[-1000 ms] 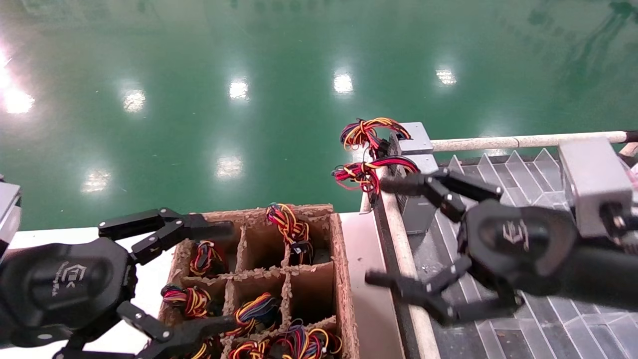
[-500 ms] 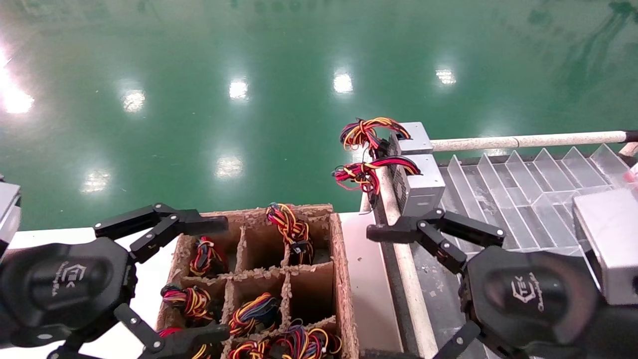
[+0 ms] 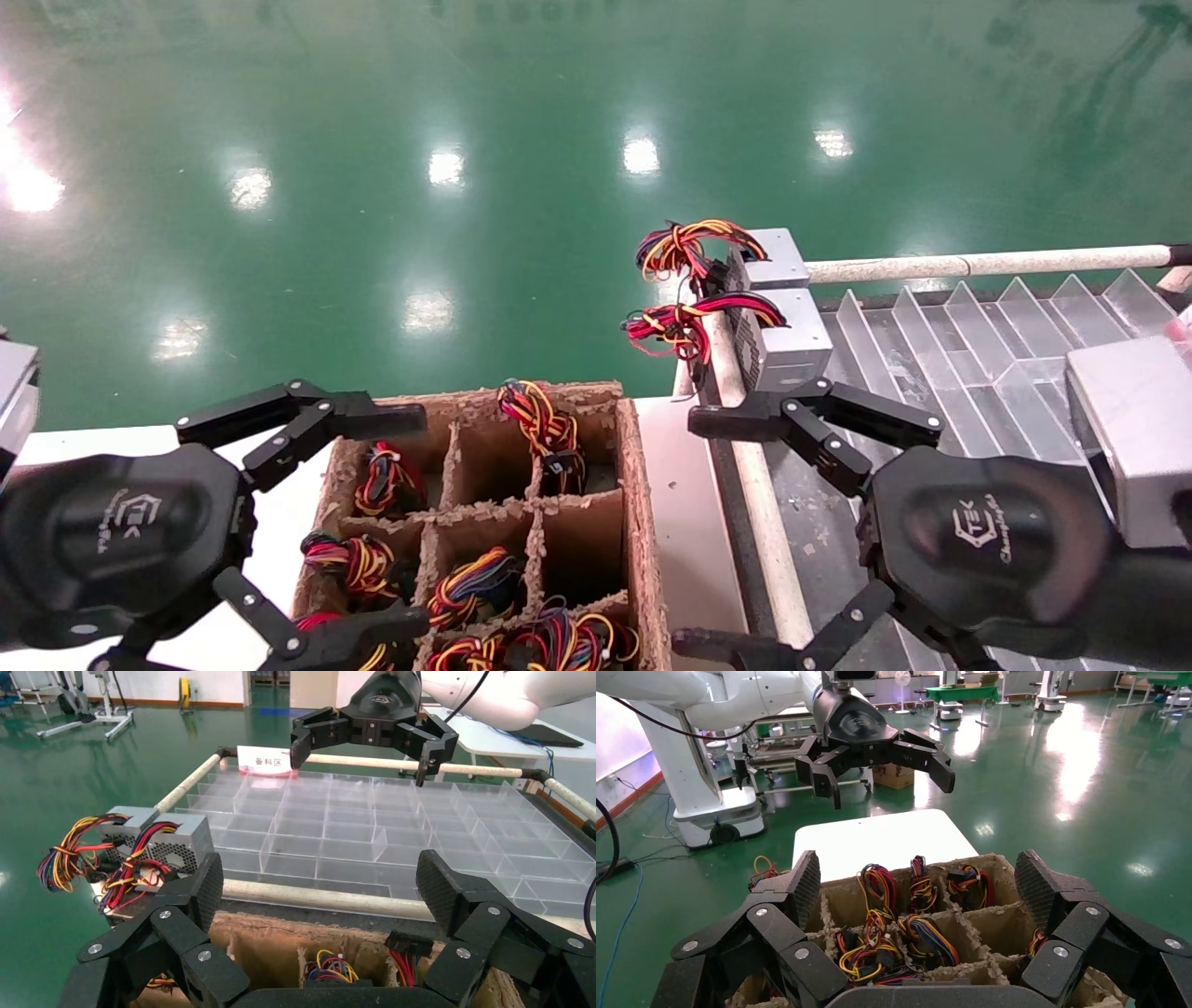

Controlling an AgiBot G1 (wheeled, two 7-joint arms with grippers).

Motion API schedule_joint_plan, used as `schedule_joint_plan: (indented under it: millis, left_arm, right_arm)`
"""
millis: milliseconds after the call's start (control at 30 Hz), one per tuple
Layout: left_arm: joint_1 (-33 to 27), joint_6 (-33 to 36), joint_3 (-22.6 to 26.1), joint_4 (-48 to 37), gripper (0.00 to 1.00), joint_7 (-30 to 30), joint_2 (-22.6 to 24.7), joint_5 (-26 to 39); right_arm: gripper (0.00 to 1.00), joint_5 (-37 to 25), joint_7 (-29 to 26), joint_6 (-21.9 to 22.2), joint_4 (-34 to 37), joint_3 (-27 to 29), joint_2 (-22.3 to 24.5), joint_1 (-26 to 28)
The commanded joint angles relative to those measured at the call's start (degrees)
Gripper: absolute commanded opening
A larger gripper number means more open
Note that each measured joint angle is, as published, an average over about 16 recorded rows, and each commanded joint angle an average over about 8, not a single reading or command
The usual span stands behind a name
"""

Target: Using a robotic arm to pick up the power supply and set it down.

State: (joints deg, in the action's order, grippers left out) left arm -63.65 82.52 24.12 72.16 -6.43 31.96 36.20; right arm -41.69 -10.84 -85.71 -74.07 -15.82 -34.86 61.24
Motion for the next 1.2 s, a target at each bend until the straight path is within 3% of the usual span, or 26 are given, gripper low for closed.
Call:
schedule_joint_plan:
  millis: [33, 1200]
  left_arm:
    - [0.0, 0.0, 0.0, 0.0, 1.00, 0.0, 0.0, 0.0]
    - [0.0, 0.0, 0.0, 0.0, 1.00, 0.0, 0.0, 0.0]
  right_arm:
    - [1.00, 0.0, 0.0, 0.0, 0.1, 0.0, 0.0, 0.1]
    - [1.00, -0.2, 0.2, 0.0, 0.7, -0.3, -0.2, 0.4]
